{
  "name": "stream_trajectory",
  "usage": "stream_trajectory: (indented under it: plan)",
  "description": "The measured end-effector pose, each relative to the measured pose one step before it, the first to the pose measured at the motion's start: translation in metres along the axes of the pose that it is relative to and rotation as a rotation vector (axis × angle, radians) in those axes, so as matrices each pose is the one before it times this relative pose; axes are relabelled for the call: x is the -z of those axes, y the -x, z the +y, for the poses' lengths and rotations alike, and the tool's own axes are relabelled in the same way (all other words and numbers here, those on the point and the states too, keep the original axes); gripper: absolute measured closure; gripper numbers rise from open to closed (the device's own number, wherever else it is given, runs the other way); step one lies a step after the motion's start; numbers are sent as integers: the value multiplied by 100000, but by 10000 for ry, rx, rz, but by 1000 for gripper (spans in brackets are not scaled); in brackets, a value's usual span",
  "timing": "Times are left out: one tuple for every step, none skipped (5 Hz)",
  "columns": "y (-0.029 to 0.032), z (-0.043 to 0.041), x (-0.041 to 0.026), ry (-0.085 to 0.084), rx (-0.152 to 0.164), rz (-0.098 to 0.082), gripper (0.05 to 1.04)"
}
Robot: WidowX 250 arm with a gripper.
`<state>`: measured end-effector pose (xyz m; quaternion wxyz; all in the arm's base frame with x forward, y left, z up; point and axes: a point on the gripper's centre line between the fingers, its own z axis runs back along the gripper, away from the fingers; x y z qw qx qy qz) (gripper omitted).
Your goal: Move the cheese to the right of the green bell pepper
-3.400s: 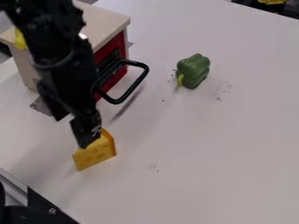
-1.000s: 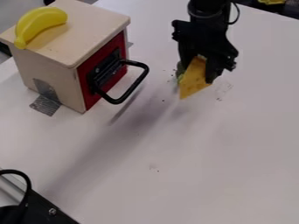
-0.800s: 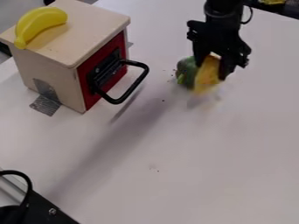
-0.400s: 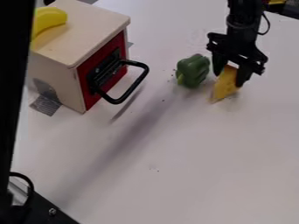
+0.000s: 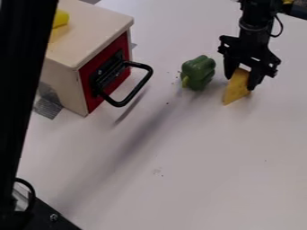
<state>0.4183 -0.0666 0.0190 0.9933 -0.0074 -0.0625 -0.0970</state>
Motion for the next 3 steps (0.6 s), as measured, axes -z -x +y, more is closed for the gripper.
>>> stream_trajectory:
  plan:
    - [247,-183,-817,110,-49,133,118]
    - [-1019,-332,-4669,105,150,-850,89]
    - [346,798,-969,-495,300,2,89]
